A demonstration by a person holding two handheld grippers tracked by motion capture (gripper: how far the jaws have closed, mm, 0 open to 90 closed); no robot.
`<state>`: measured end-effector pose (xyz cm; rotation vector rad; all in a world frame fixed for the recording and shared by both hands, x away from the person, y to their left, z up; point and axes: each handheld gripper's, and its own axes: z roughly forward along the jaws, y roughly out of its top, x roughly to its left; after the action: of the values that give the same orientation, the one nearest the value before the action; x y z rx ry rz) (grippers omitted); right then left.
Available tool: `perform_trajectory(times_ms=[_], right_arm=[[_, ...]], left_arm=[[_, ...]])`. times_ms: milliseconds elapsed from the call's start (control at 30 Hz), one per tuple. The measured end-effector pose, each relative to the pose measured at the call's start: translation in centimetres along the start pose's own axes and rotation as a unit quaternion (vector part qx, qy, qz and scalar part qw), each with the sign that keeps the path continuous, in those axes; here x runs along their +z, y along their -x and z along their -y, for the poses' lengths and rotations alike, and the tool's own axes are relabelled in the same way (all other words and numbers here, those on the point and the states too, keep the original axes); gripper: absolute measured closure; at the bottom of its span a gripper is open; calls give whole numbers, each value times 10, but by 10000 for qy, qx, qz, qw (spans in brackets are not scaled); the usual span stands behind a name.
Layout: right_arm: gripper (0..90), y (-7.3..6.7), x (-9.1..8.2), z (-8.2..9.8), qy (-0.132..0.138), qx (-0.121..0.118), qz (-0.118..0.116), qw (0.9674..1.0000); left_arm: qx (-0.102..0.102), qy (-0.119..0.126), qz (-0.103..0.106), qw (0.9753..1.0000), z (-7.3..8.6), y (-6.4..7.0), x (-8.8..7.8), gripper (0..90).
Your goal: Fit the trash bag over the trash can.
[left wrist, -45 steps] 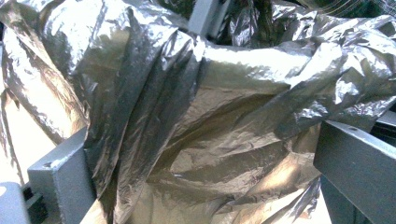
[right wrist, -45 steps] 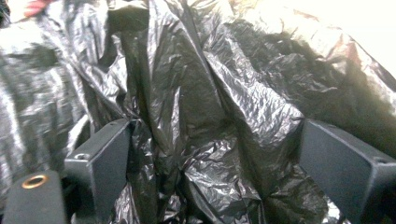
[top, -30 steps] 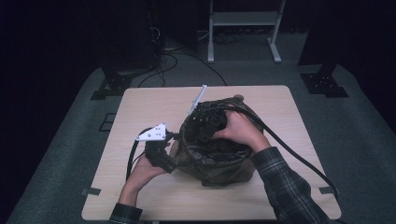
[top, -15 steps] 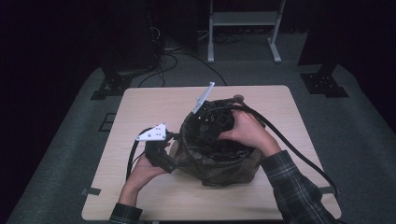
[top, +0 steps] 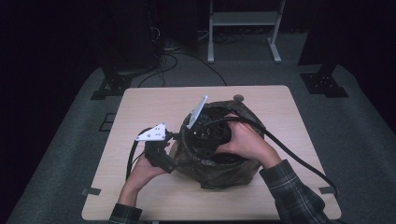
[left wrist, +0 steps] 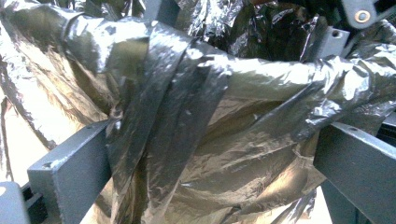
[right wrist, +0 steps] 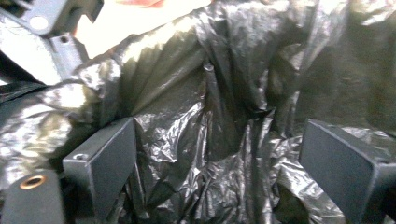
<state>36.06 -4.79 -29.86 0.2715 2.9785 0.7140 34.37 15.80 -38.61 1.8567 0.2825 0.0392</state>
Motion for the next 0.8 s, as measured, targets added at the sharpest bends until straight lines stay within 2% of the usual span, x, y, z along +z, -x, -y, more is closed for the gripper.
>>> perform_trajectory(times_ms=[100,267,400,633,800], right_arm=[[101,10,-3,2,-14,144,160,9998],[100,32,-12,9,-217,420,448,9979],[101,44,-15,17,-260,590,515,9966],[100,58,-10,34,-470,839,690,9930],[101,61,-7,38,-712,883,909,9894]], left_arm=[[9,20,3,10000,0,0,0,0],[15,14,12,10000,0,0,-1,0],[9,45,16,10000,0,0,-1,0],[-4,11,9,10000,0,-1,0,0],[-4,2,24,10000,1,-1,2,0]])
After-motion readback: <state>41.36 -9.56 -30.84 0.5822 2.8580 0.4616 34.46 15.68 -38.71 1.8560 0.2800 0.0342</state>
